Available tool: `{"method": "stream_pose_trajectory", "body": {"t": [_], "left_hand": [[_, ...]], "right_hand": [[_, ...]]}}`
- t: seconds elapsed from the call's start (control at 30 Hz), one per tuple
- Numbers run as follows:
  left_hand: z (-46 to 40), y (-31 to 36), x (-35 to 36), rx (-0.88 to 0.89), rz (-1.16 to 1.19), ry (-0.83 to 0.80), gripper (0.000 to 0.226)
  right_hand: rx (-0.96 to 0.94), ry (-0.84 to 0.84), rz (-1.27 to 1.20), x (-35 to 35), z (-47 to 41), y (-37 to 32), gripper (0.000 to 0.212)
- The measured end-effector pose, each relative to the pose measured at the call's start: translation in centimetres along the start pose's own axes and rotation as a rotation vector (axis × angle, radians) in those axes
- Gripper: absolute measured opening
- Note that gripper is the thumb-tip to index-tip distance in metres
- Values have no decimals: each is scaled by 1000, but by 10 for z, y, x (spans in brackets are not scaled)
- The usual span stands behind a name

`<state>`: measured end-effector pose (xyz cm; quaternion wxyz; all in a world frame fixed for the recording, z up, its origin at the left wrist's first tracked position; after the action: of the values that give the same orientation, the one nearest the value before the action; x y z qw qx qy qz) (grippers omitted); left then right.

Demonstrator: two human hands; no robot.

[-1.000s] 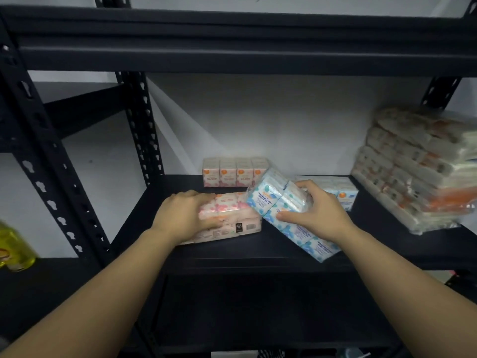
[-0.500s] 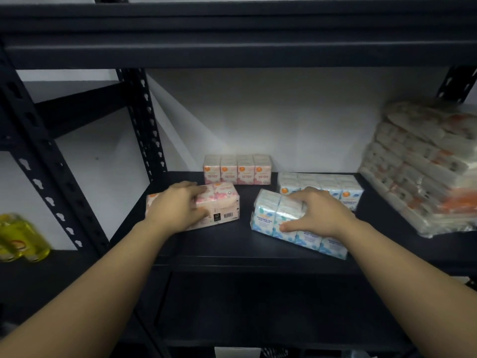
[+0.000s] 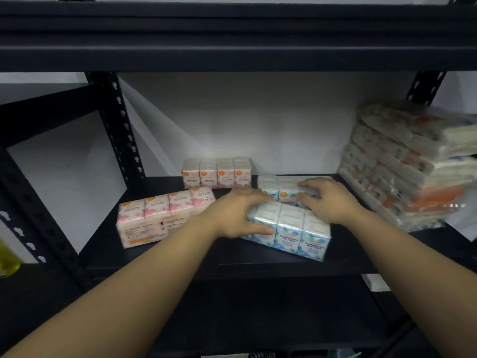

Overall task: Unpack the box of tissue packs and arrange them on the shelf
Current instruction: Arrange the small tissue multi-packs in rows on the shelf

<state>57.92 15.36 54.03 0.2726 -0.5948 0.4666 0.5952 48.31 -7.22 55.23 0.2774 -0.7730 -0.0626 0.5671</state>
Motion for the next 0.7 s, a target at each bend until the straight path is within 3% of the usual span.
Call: {"method": "stream_pose_trajectory", "body": {"t": [0.1, 0.3, 0.4, 0.57, 0.7], "left_hand": [[-9, -5, 10, -5, -6, -31, 80], [-18, -12, 12, -17, 26, 6, 73], [-22, -13, 12, -18, 43, 14, 71], [-28, -11, 15, -27, -96, -4, 68], [-37, -2, 15, -37, -222, 31, 61]], "right_hand": [[58, -70, 29, -3, -1, 20, 42], [112, -13, 81, -19, 3, 41, 39], [118, -11, 188, -24, 8, 47, 49], [129, -25, 426, -34, 12, 50, 49], [98, 10, 317, -33, 18, 58, 42]]}}
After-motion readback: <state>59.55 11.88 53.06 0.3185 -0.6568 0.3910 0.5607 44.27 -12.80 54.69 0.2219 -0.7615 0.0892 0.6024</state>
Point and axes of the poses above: each hand's wrist, its own z-axis away from the middle knuckle, its own x-axis out of the palm, y = z × x, the point moved 4 cm from there along -z, towards the middle knuckle, and after that the axes turned 4 degrees about -z, right-handed, at the moved point
